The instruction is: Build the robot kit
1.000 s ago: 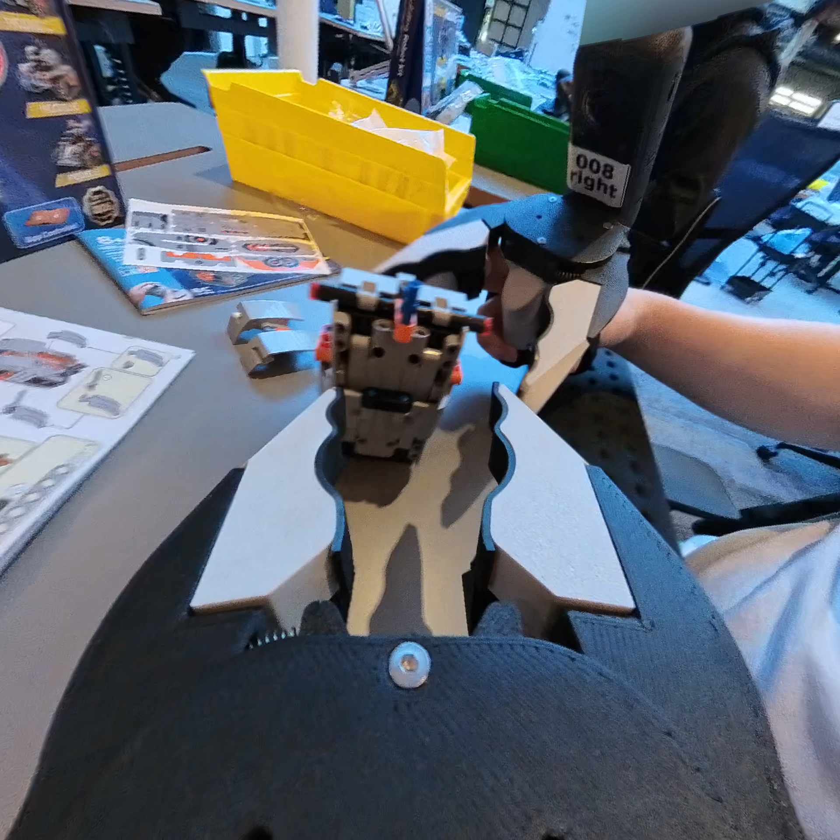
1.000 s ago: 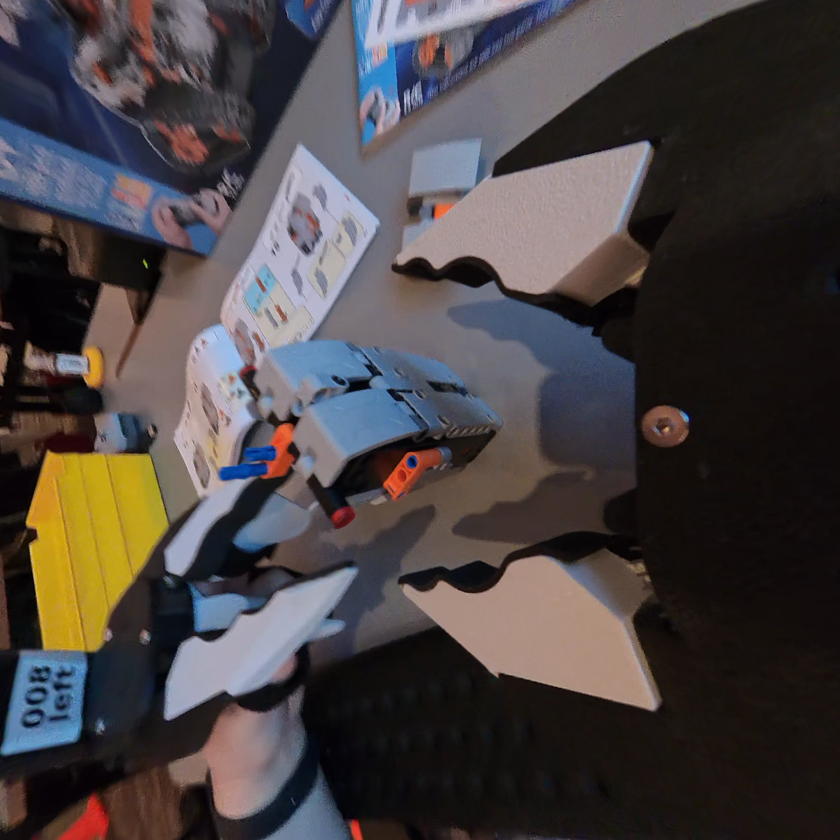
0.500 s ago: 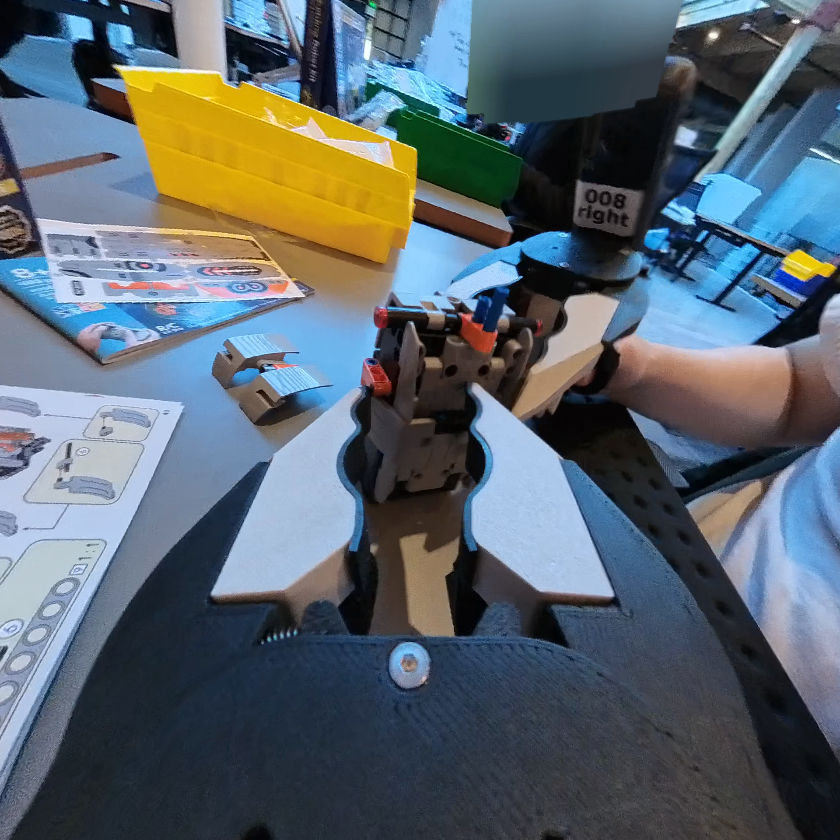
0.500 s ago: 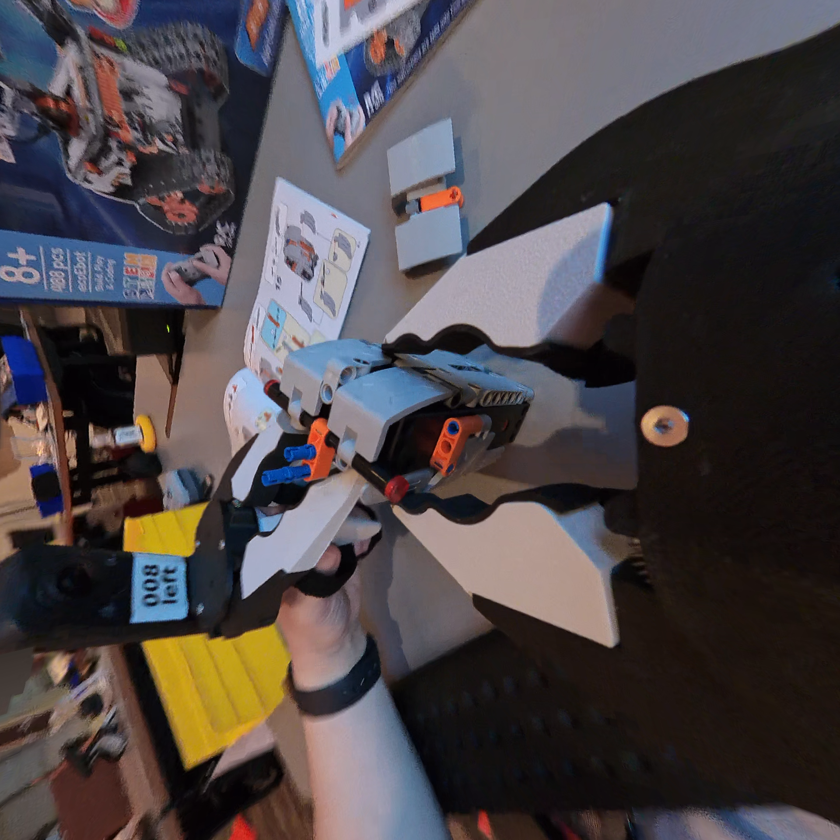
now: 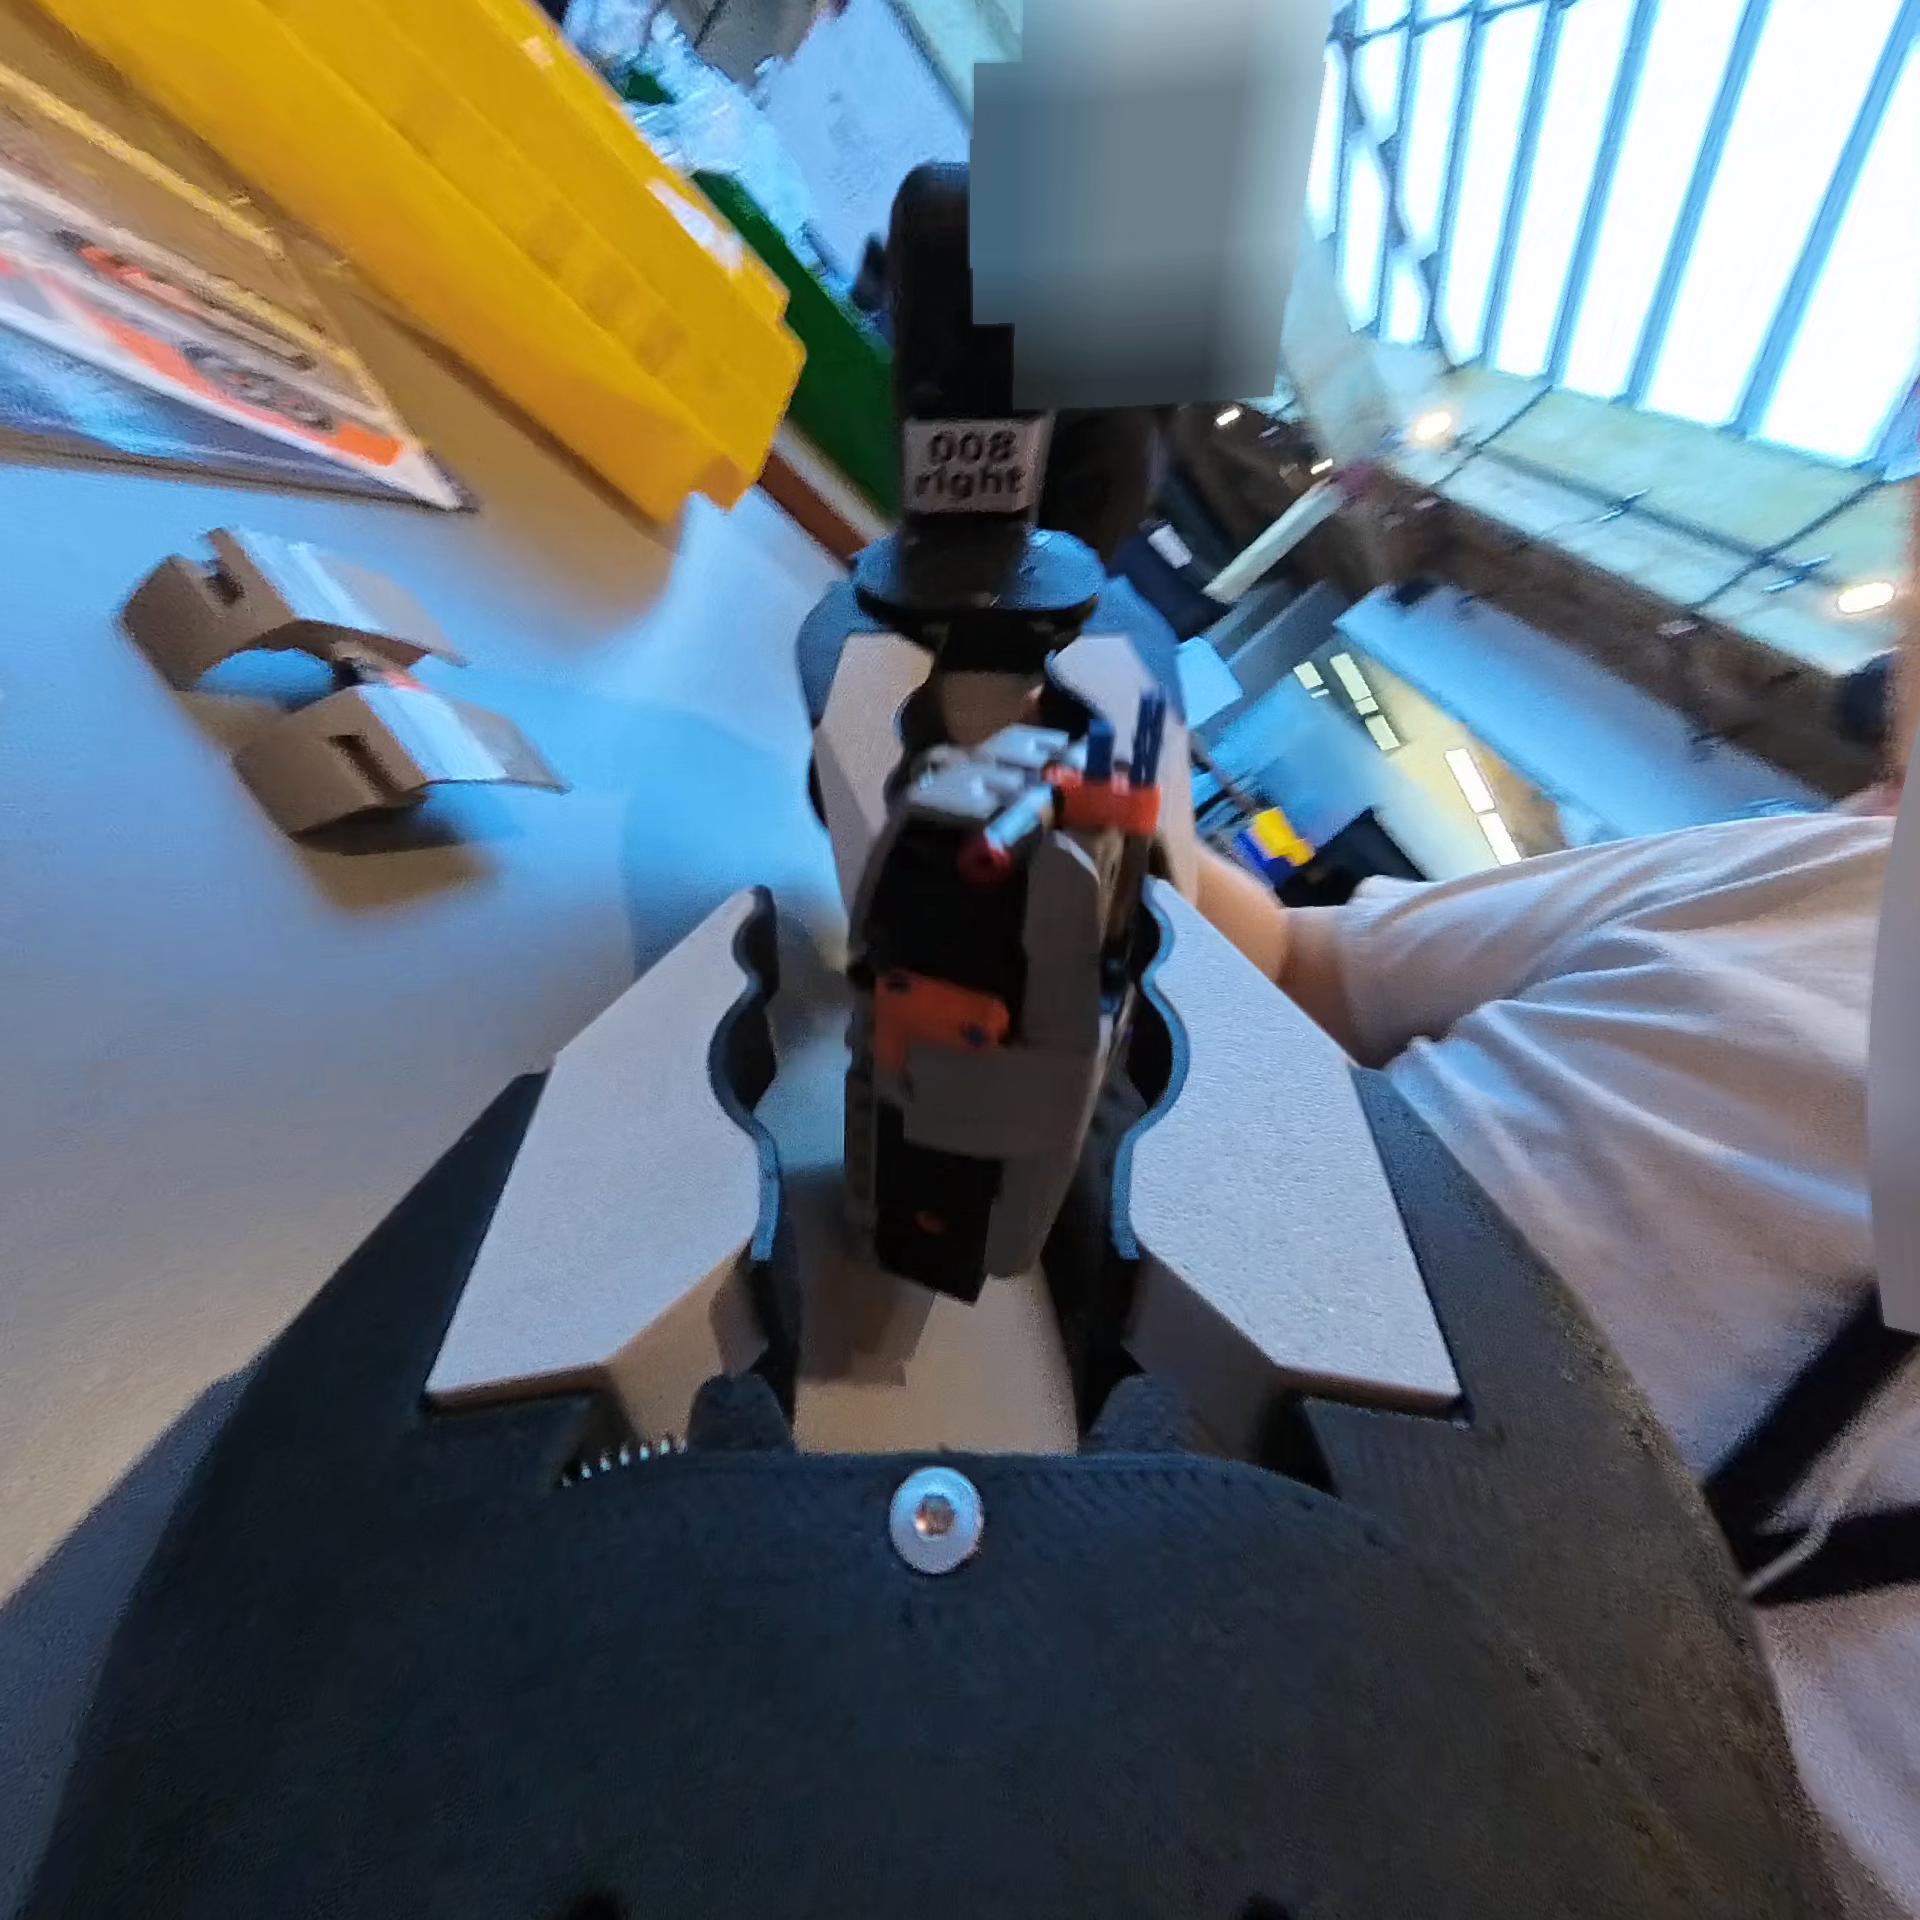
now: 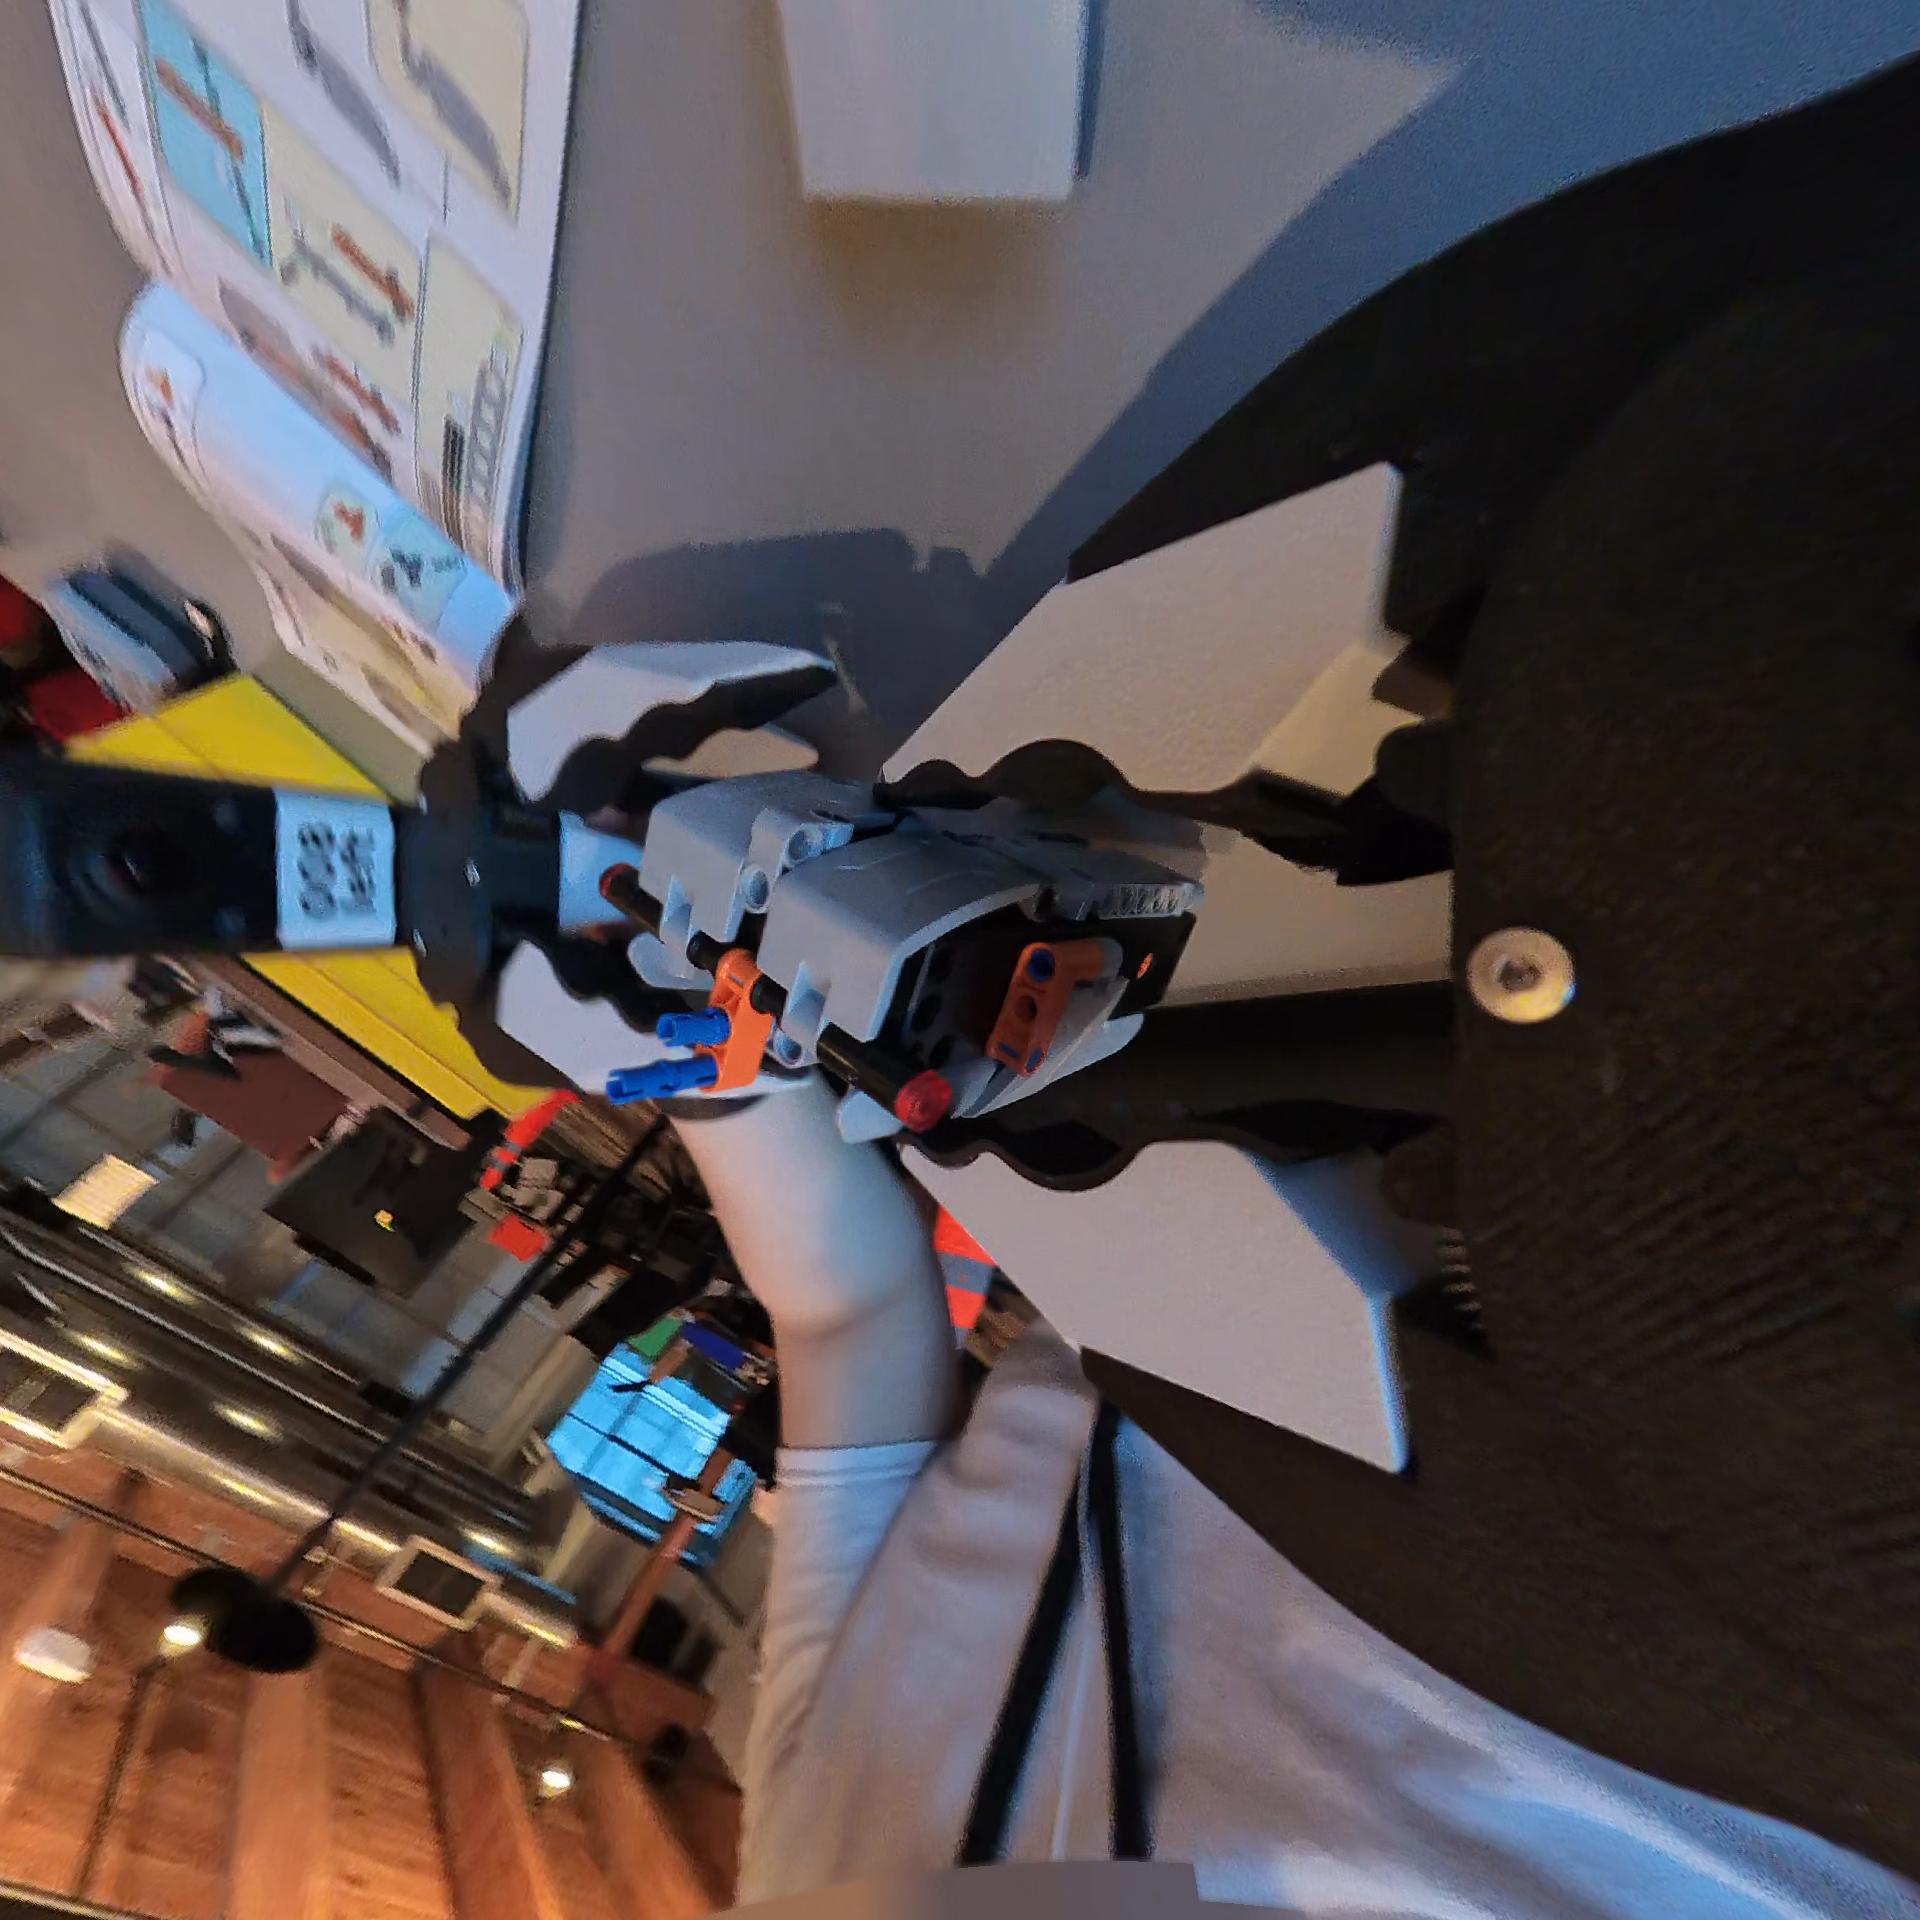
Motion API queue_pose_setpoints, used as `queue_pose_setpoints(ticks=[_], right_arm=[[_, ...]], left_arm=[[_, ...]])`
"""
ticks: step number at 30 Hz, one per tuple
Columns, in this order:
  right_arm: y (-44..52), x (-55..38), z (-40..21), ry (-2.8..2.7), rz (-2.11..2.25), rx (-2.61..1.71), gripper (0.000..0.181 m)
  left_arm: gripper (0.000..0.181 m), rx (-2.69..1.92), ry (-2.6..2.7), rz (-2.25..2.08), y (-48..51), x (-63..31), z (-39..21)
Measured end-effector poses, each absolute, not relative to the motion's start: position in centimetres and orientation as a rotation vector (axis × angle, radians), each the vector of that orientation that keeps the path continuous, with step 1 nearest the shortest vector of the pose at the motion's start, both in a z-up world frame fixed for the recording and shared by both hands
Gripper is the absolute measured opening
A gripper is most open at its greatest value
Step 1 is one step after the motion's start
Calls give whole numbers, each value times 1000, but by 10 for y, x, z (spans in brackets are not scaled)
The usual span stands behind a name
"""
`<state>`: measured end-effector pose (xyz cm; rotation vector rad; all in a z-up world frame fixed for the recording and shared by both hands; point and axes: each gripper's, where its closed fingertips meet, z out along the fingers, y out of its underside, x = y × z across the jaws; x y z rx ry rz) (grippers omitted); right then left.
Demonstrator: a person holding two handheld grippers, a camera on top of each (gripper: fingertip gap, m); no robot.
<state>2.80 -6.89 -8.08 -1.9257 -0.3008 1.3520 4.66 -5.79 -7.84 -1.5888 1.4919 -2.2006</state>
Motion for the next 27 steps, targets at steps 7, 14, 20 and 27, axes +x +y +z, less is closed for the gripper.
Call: queue_pose_setpoints(ticks=[7,14,20,27], right_arm=[[-72,4,-71,-282,1449,-1985,58],[-68,-3,-50,-114,1537,-1895,56],[-70,-8,-33,-107,1351,-1889,55],[-73,-15,-25,-205,1170,-1898,56]], left_arm=[[54,-1514,1517,-2284,-76,32,-68],[57,-1514,1326,-2503,-71,16,-49],[48,-1360,1301,-2515,-71,10,-27],[48,-1220,1265,-2544,-71,6,-13]])
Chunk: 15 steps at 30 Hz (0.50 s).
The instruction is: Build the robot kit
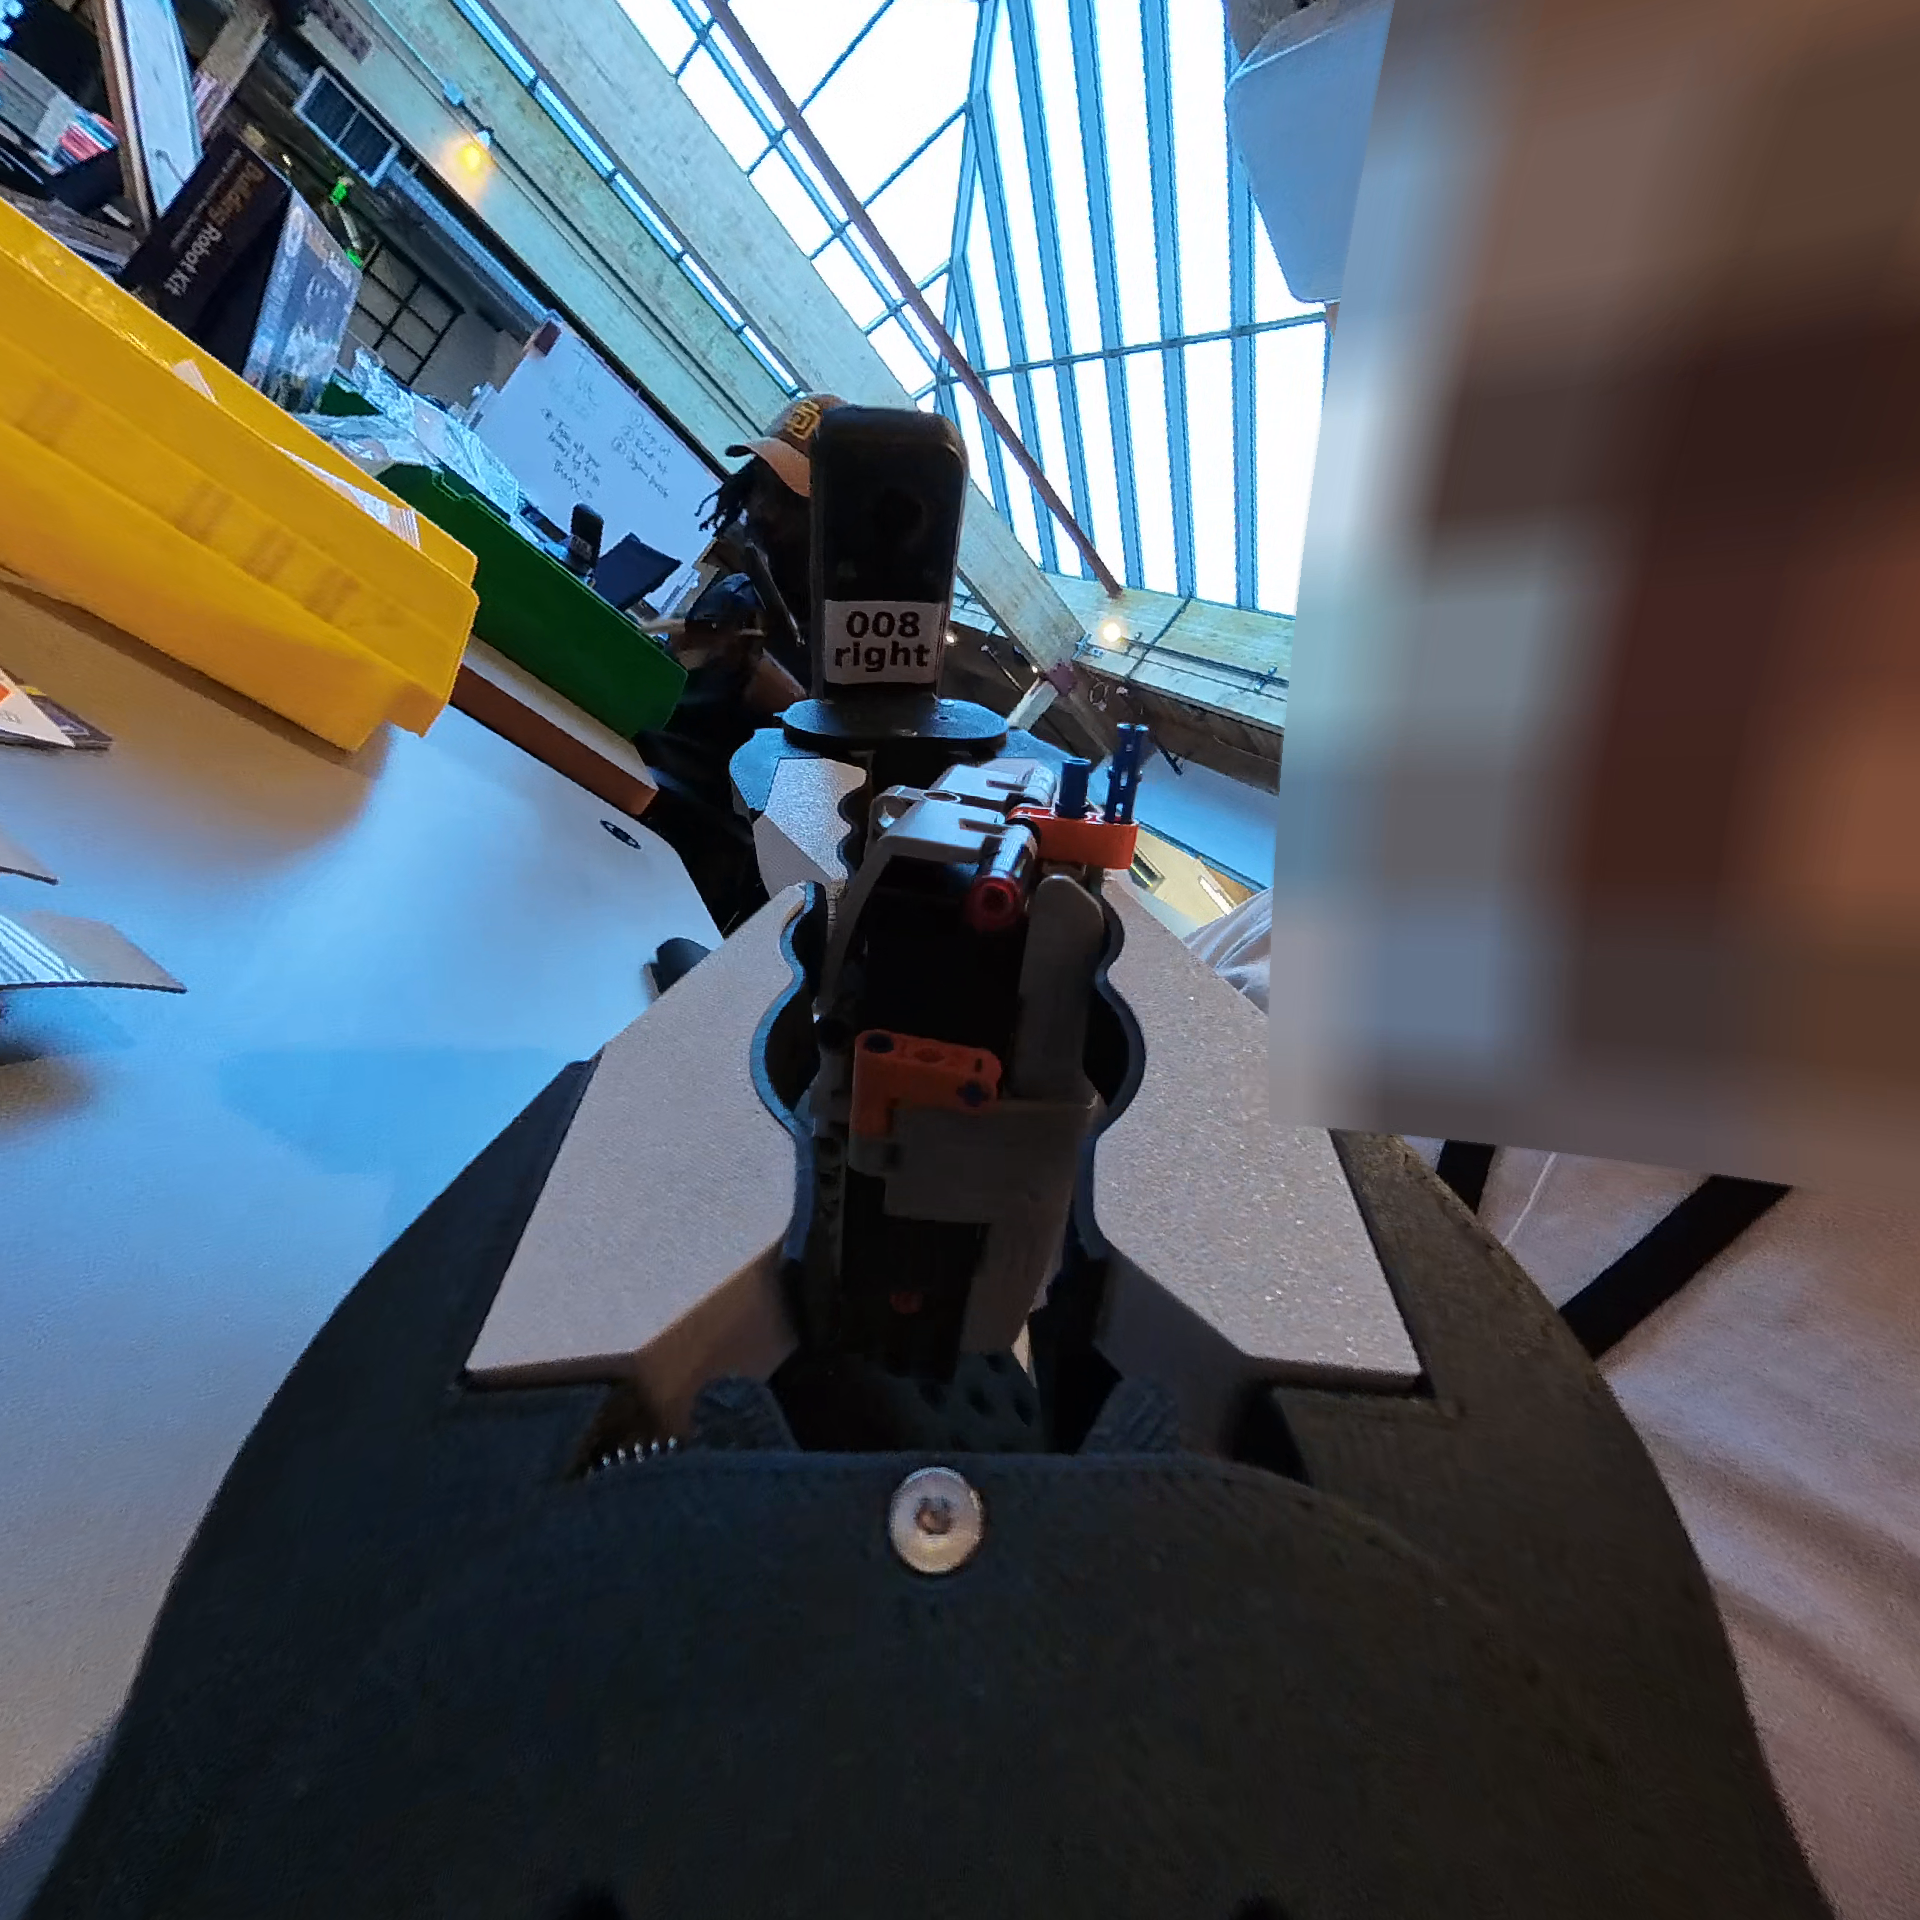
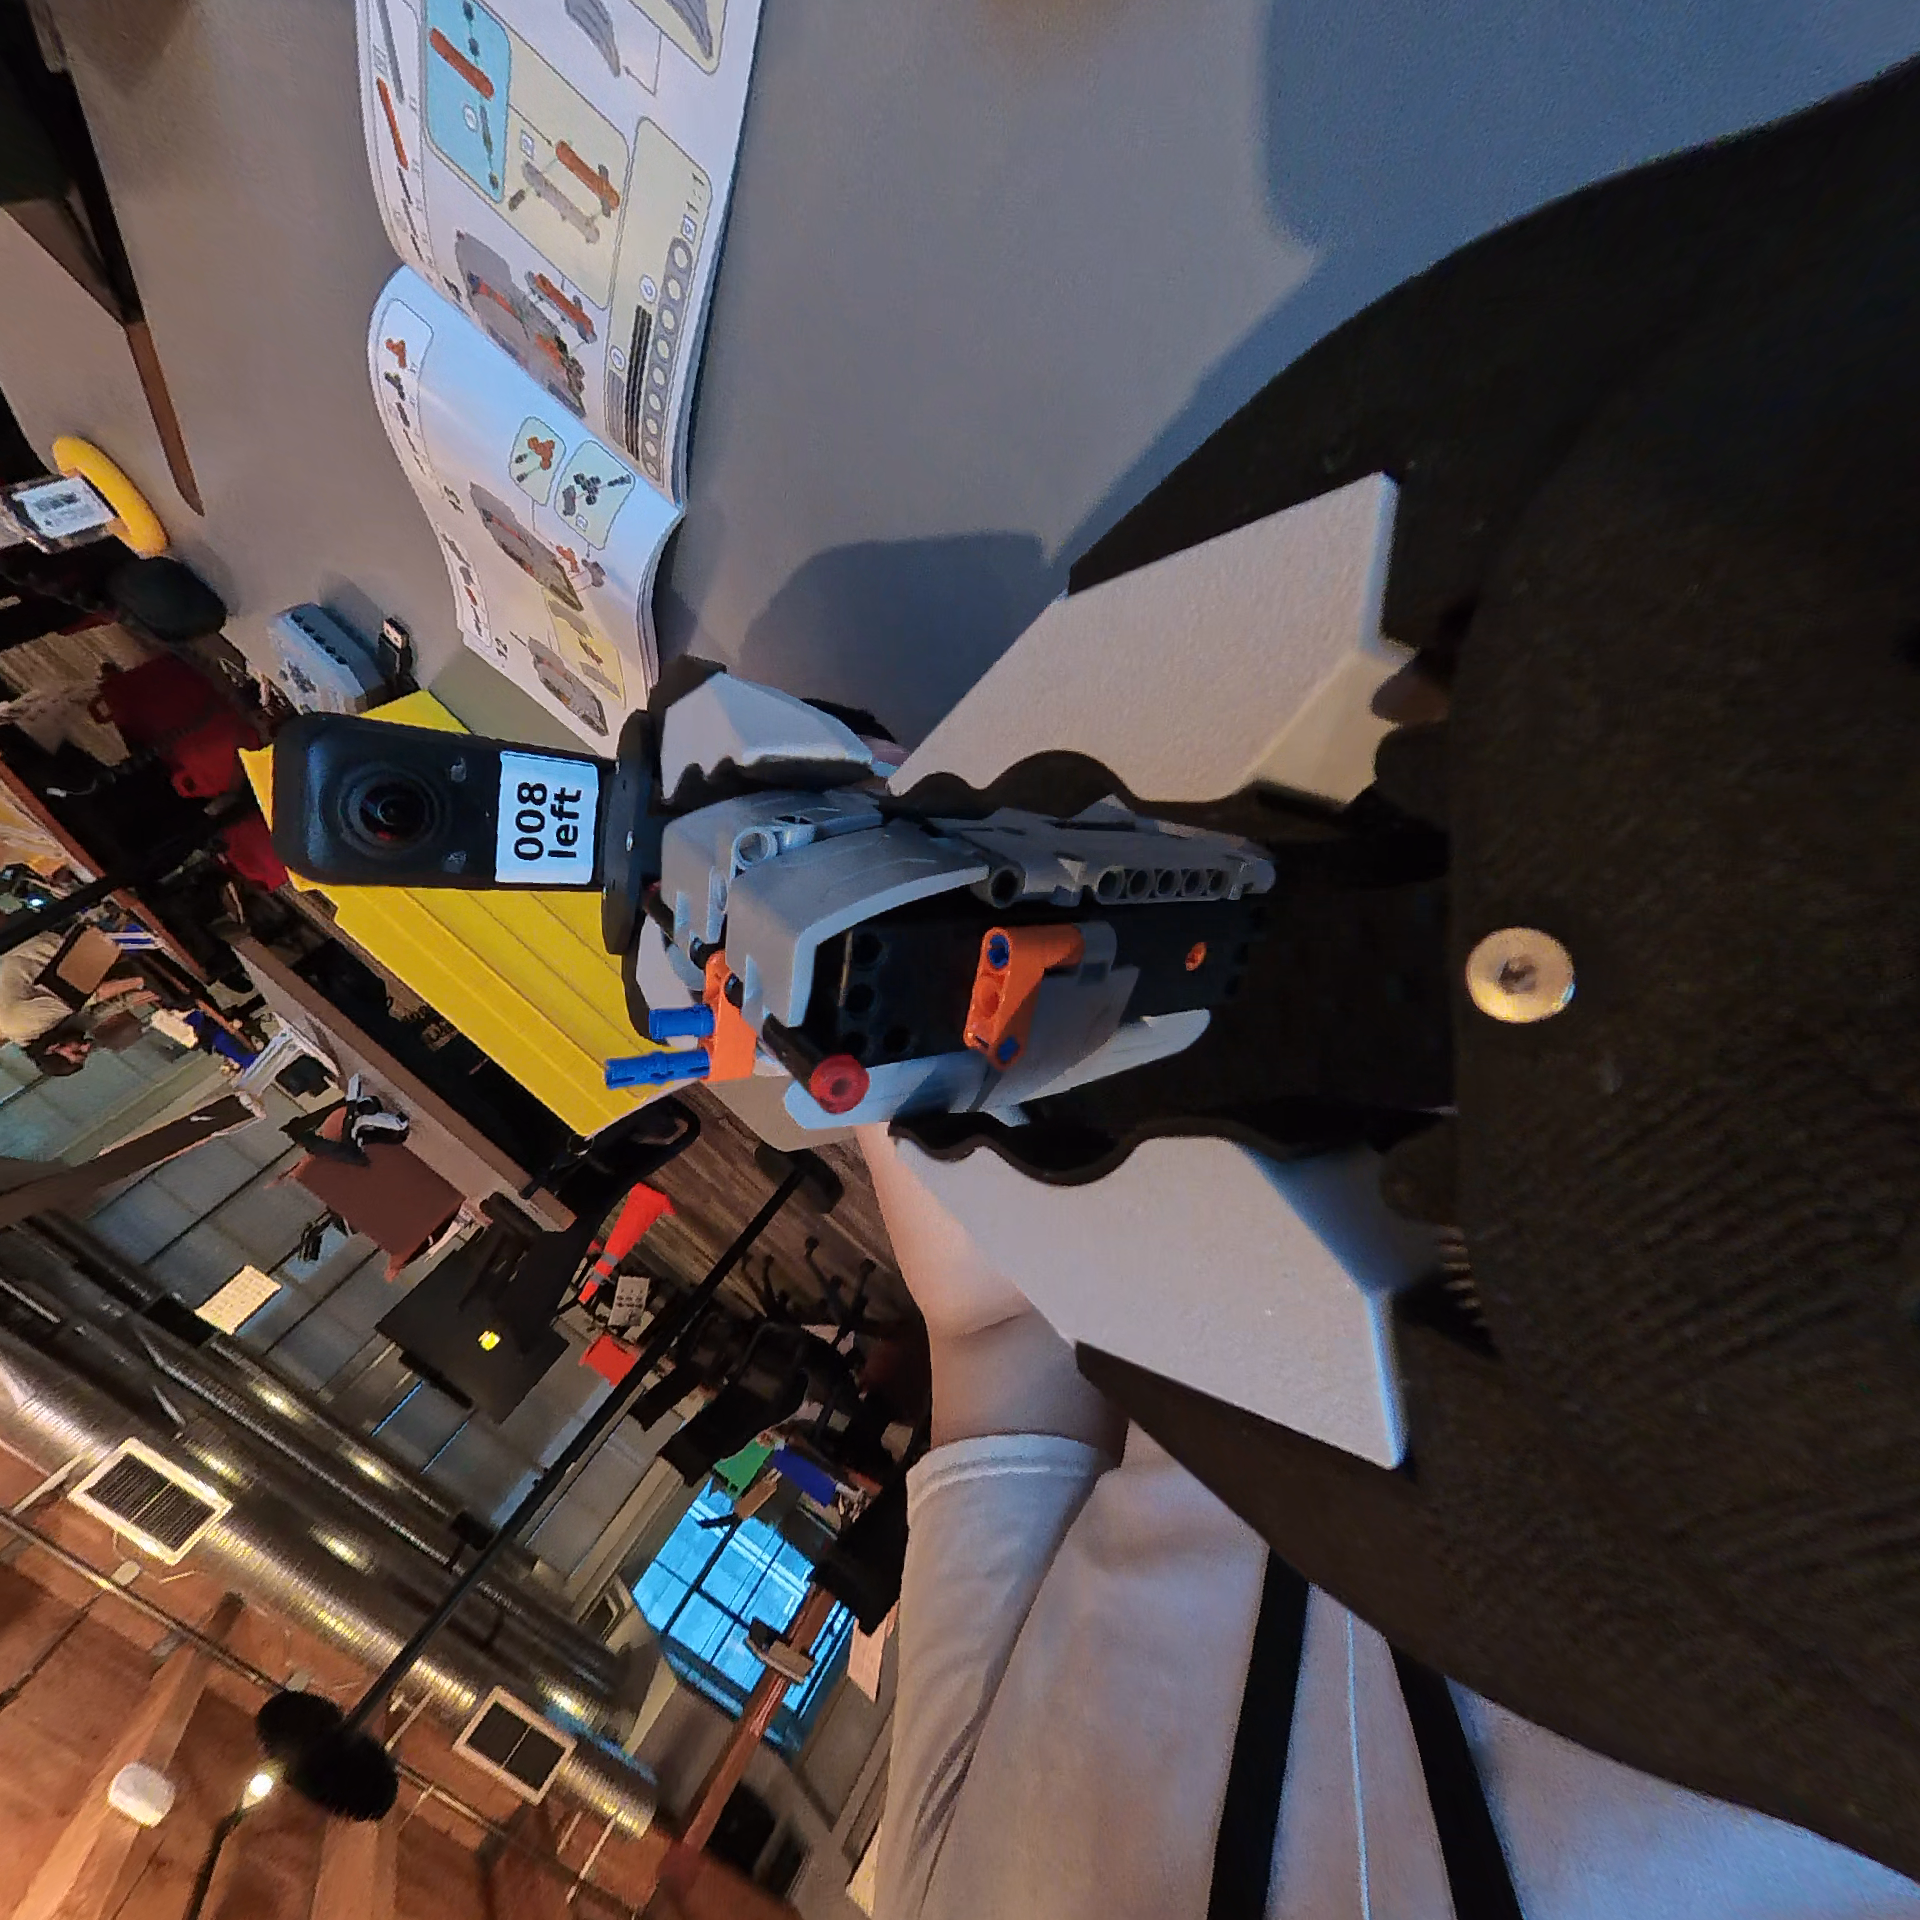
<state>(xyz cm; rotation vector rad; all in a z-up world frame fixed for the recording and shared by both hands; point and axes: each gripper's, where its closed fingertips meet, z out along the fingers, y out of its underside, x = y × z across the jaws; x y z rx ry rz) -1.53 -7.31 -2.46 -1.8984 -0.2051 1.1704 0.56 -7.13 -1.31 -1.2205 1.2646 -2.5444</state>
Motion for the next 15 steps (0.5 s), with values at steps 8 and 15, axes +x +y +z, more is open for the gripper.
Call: queue_pose_setpoints(ticks=[8,15], right_arm=[[-59,11,-49,-136,1146,-1849,49],[-51,32,-34,-344,846,-1684,55]], left_arm=[[47,-1487,1226,-2263,-55,21,-46],[47,-1706,1239,-2150,-56,25,-76]])
